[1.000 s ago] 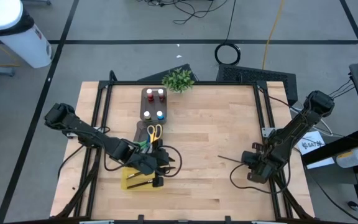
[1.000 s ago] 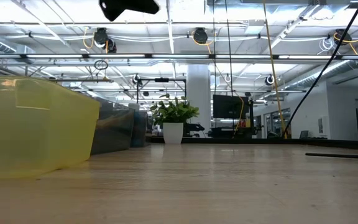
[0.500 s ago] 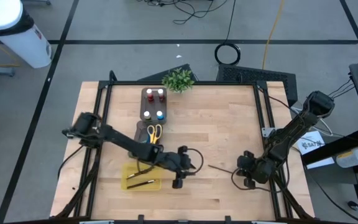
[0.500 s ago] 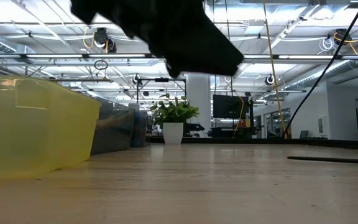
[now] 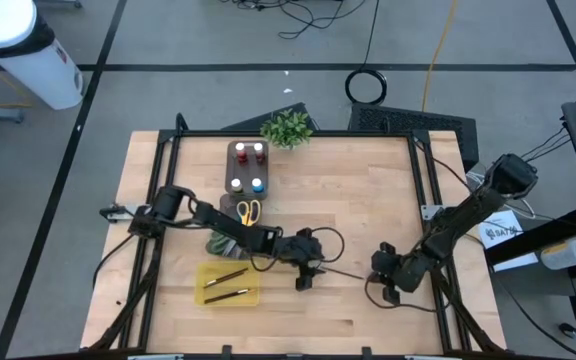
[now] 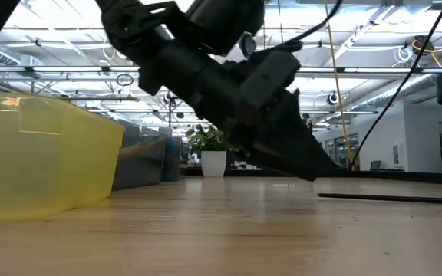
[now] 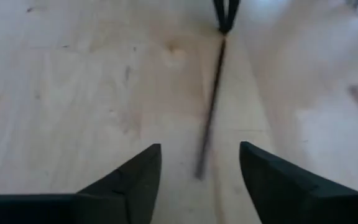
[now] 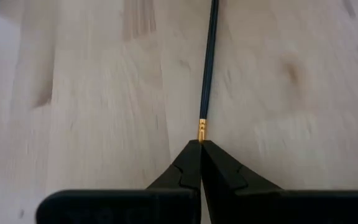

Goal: Pick & Place Paint Supplies
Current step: Put the gold black paint brush into the yellow bin

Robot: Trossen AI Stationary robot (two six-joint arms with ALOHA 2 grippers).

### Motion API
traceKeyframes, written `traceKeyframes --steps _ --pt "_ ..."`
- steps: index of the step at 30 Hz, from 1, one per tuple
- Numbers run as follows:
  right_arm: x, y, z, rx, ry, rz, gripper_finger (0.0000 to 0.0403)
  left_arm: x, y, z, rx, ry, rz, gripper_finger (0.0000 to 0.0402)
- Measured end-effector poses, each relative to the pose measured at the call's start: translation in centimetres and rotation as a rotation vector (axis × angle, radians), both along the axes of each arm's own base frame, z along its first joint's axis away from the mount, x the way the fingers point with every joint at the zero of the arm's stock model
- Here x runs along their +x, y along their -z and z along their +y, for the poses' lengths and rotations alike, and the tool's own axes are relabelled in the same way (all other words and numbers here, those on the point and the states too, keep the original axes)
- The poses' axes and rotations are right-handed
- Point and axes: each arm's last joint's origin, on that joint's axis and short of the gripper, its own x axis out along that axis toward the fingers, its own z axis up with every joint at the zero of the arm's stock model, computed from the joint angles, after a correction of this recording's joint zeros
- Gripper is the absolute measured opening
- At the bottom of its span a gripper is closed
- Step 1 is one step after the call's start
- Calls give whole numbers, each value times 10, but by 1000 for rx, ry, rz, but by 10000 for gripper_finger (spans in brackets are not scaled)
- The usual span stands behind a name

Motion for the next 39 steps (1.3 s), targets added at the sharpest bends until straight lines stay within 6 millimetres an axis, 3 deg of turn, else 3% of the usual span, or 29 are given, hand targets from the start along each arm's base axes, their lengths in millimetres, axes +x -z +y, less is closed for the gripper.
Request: traceKeyframes --steps 5,10,17,25,31,39 --pt "11 4 1 -8 -35 -51 0 3 5 -3 79 97 51 264" --pt "18 8 -1 -21 -43 -71 0 2 9 -2 80 124 90 258" --pt "28 7 -3 -25 -85 -135 0 -1 13 1 105 157 142 185" --pt "33 7 -10 -55 -56 -150 0 -5 32 4 112 137 244 14" --pt "41 1 -13 -111 -46 -251 0 -5 34 5 75 111 259 5" --pt "56 -22 -1 -286 -163 -387 0 -5 34 7 56 98 269 4"
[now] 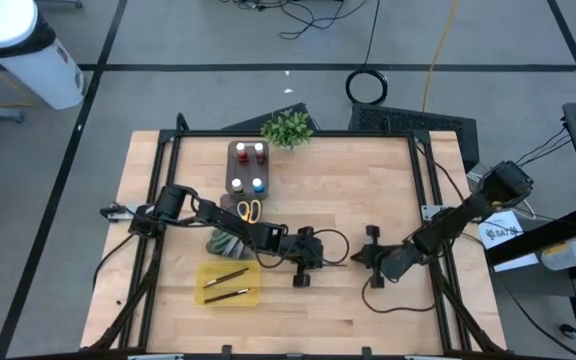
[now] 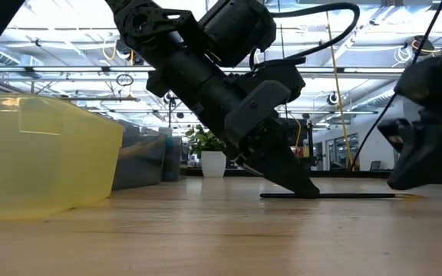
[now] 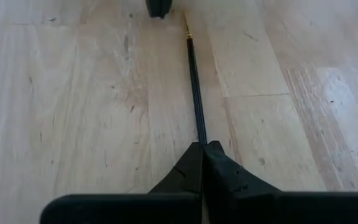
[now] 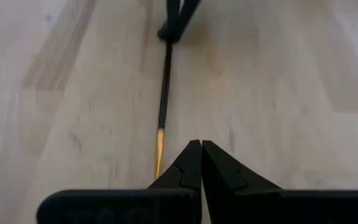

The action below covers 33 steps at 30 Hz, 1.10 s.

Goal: Pick & Place Paint Supplies
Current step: Put the gold black paint brush into the yellow bin

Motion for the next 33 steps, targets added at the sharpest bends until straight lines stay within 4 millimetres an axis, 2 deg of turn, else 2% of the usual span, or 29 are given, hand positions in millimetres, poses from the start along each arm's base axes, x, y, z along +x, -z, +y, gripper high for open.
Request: traceKeyframes --steps 5,9,12,18,26,33 --pt "4 -11 4 -43 61 26 0 0 0 -1 13 6 -5 3" --pt "5 -17 7 188 133 28 0 0 0 -2 19 5 -7 2" --pt "9 -20 10 317 119 24 2 0 0 -2 20 6 -8 2" --pt "18 -30 12 293 24 -89 26 0 -2 -8 53 43 -58 1" --pt "19 -30 11 292 26 -93 59 -2 -22 -13 92 75 -103 0" --pt "18 -30 10 288 26 -86 68 -7 -40 -21 114 106 -120 0"
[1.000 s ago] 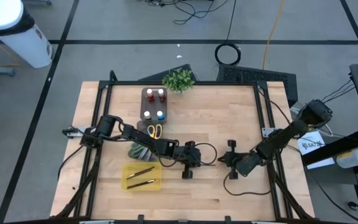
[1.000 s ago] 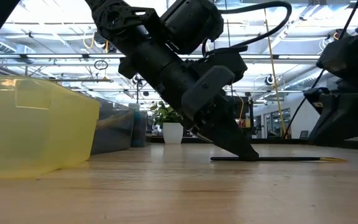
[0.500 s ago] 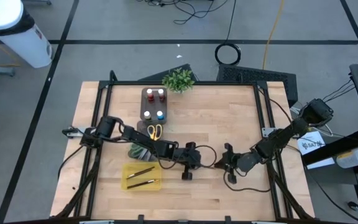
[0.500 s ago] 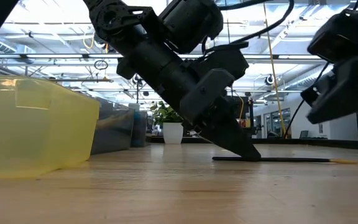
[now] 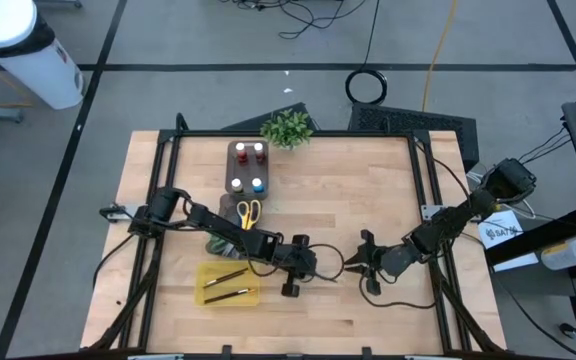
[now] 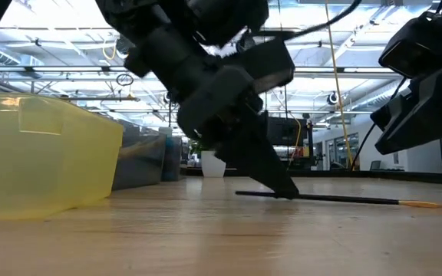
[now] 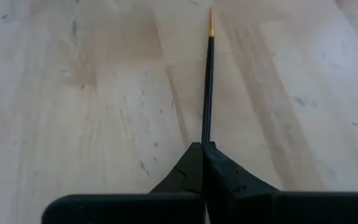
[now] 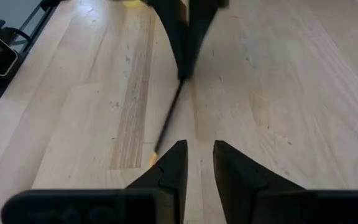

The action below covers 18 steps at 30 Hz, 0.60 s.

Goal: Pick & Place Paint Supplies
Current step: Put the gold black paint brush into the yellow bin

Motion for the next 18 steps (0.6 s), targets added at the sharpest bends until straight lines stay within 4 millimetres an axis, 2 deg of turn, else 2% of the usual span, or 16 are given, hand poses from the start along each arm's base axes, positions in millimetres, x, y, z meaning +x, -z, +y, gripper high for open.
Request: traceKeyframes --steps 11,18 --pt "-1 1 0 -3 0 10 68 -12 -43 -12 62 6 -65 0" --pt "-1 1 0 7 -21 24 64 -42 -80 -21 136 -23 12 0"
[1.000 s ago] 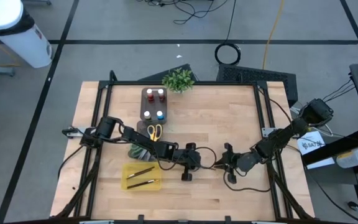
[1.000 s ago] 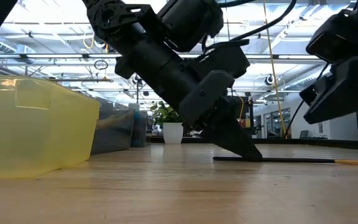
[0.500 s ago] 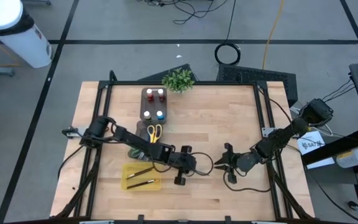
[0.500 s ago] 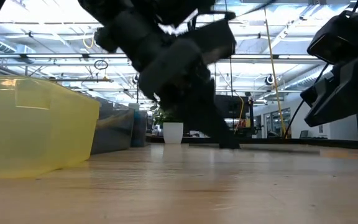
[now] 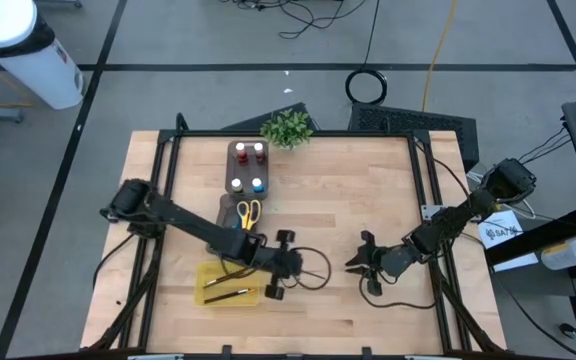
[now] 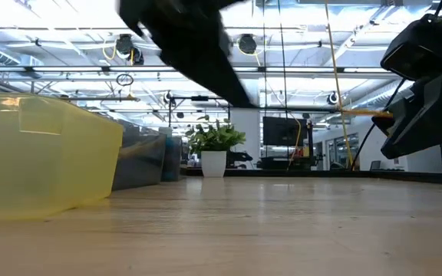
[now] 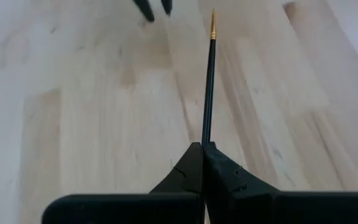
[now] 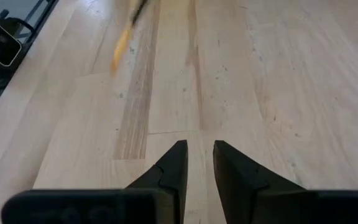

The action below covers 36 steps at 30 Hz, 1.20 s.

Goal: Pick & Place Paint Supplies
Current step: Put the gold black paint brush into the yellow bin

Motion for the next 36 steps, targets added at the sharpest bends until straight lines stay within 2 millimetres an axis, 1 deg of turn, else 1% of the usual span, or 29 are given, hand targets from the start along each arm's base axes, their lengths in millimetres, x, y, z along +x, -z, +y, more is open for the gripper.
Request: traceKeyframes --steps 2,6,9,13,16,22,24,29,31,36 --pt "0 0 0 6 4 2 64 -13 -10 -6 12 -27 33 0" --pt "0 0 0 18 11 5 64 -47 -26 -23 35 -104 116 0" --pt "0 0 0 17 11 5 63 -80 -30 -39 53 -174 151 0" --pt "0 0 0 18 11 5 63 -124 -37 -58 2 -259 149 0" --pt "0 0 0 19 12 2 63 -152 -35 -68 -47 -320 127 0" --pt "0 -1 0 25 13 -9 64 -195 -18 -78 -107 -433 108 0" --pt "1 -1 1 28 13 -12 63 -204 -11 -78 -117 -455 110 0" --pt "1 -2 1 17 3 -22 64 -208 1 -74 -143 -521 131 3" --pt "1 -2 1 11 -1 -26 63 -207 3 -72 -167 -552 149 14" --pt "1 -2 1 7 -1 -26 63 -201 4 -66 -217 -603 211 58"
